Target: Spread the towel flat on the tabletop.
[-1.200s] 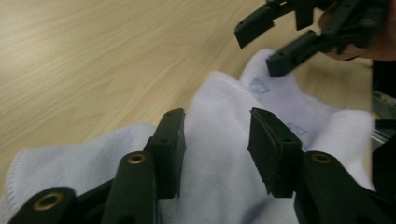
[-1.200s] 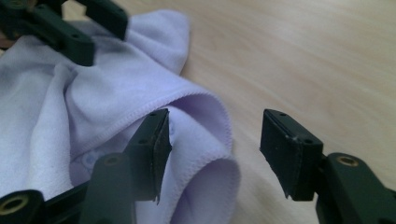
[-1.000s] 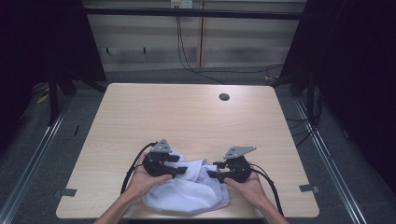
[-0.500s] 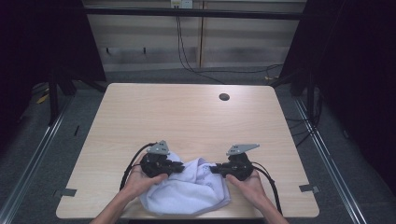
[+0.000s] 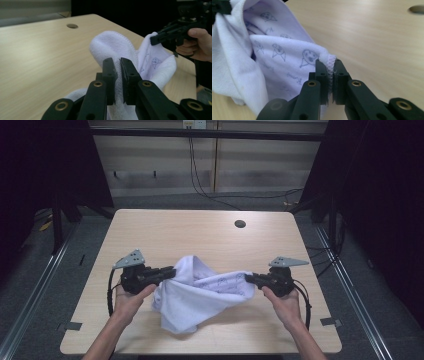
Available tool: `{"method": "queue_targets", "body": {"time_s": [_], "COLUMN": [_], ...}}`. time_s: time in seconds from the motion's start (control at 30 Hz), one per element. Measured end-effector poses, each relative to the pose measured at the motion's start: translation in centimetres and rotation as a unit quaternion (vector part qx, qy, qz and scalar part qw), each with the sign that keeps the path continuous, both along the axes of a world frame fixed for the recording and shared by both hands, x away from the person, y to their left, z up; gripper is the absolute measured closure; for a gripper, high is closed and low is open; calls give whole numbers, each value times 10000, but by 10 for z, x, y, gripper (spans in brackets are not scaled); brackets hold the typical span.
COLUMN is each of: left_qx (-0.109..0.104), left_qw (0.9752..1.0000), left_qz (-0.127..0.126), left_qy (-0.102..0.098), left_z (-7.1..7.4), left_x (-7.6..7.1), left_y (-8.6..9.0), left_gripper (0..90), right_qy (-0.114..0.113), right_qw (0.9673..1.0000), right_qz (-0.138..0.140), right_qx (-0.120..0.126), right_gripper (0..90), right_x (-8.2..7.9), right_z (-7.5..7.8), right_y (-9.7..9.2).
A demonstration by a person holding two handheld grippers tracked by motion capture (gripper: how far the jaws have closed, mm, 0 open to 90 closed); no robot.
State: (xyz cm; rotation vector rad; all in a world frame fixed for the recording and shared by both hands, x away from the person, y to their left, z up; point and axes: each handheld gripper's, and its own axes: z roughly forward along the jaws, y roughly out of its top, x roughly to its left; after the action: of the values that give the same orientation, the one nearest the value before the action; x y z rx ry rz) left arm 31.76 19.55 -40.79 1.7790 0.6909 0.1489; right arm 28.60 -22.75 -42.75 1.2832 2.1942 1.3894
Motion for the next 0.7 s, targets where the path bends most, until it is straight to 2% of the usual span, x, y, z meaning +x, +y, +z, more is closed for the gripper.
{"method": "queue_targets", "body": {"time_s": [0.03, 0.1, 0.13, 0.23, 0.4, 0.47, 0.53, 0.57, 0.63, 0.67, 0.7], "left_qx": [-37, -101, -123, -112, -237, -258, -260, -234, -181, -181, -154], "left_qw": [9999, 9996, 9992, 9981, 9949, 9939, 9932, 9919, 9901, 9901, 9887], "left_qz": [100, 257, 325, 471, 788, 837, 864, 940, 1031, 1031, 1107], "left_qy": [-67, -108, -219, -376, -578, -674, -736, -822, -936, -936, -997], "left_z": [5, 15, 27, 47, 78, 89, 94, 104, 112, 112, 120], "left_x": [0, 1, 2, 6, 21, 26, 29, 33, 38, 38, 45], "left_y": [4, 9, 13, 18, 30, 34, 34, 33, 32, 32, 31], "left_gripper": [834, 835, 835, 836, 836, 836, 836, 836, 836, 835, 836], "right_qy": [-155, -211, -391, -619, -786, -883, -1007, -1082, -1264, -1288, -1333], "right_qw": [9998, 9997, 9990, 9978, 9958, 9944, 9927, 9918, 9894, 9888, 9879], "right_qz": [-102, -119, -189, -224, -472, -584, -664, -686, -720, -757, -795], "right_qx": [-48, -52, -79, 2, -46, -15, 32, 22, 1, -14, -5], "right_gripper": [855, 855, 855, 853, 853, 853, 852, 851, 848, 846, 846], "right_x": [3, 5, 8, 13, 27, 34, 40, 43, 49, 53, 56], "right_z": [16, 22, 39, 62, 91, 103, 115, 121, 133, 138, 143], "right_y": [-3, -4, -5, -3, -5, -8, -9, -9, -8, -7, -7]}}
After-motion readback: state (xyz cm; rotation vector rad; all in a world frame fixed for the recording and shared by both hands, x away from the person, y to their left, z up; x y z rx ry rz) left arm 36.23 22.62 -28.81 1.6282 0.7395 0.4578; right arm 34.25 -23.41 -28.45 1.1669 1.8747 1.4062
